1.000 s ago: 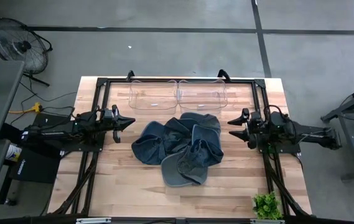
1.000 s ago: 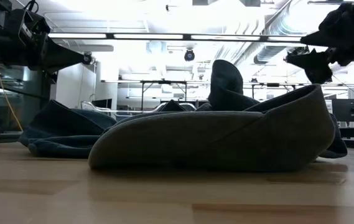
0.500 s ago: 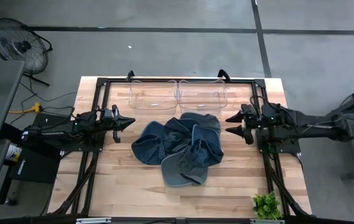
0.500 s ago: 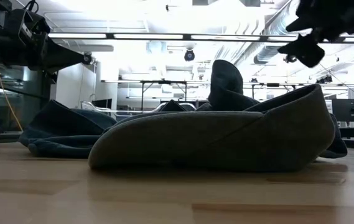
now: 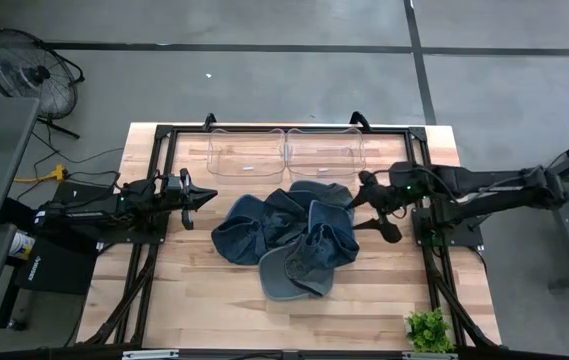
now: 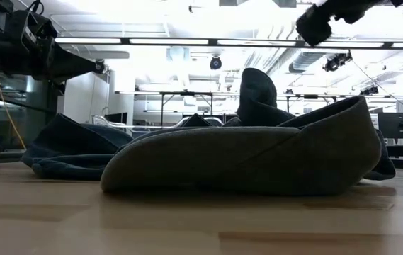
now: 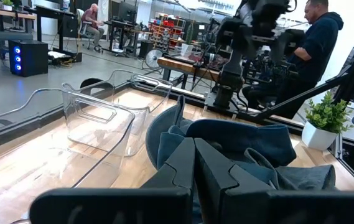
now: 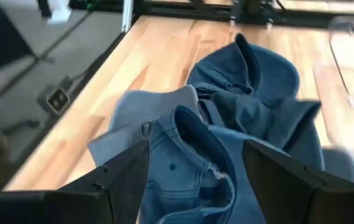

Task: Pick & Place hat
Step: Put the dark blue cap into the right transparent bin

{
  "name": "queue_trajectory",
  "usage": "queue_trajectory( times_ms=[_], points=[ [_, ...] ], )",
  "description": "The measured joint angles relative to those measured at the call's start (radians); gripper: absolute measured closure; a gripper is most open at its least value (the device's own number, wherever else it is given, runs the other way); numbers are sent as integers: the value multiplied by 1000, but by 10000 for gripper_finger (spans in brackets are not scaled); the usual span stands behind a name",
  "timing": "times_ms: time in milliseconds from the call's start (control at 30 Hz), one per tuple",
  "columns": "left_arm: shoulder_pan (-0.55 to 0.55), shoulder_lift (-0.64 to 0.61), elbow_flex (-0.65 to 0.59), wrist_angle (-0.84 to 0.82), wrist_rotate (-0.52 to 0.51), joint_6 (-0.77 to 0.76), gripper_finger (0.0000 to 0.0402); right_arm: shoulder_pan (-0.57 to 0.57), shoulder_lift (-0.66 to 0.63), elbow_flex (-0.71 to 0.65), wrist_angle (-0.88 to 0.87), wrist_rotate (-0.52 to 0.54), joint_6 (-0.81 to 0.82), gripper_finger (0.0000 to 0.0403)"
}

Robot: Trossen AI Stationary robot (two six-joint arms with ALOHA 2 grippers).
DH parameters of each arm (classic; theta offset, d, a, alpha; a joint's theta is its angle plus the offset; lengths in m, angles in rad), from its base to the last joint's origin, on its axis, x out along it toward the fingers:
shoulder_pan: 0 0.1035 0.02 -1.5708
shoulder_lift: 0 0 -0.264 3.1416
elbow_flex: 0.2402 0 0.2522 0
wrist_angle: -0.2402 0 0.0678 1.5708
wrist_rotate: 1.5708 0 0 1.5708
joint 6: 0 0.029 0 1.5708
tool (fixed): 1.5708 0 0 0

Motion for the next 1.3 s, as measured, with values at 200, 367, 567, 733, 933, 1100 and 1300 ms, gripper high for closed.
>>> queue_trajectory(
  times_ms=[200, 367, 567, 733, 933, 1100, 1300],
  points=[
    [0, 0, 0, 0, 0, 0, 401, 41, 108, 64, -6, 58, -111, 151],
    [0, 0, 0, 0, 0, 0, 401, 41, 184, 121, -36, 125, -170, 151],
    [0, 0, 0, 0, 0, 0, 401, 40, 273, 203, -97, 131, -195, 151],
    [0, 0, 0, 0, 0, 0, 401, 40, 323, 246, -148, 135, -236, 151],
    [0, 0, 0, 0, 0, 0, 401, 58, 357, 252, -169, 274, -312, 151],
    [0, 0, 0, 0, 0, 0, 401, 70, 383, 252, -165, 361, -340, 151],
    [0, 0, 0, 0, 0, 0, 401, 71, 411, 252, -166, 337, -360, 151]
  ],
)
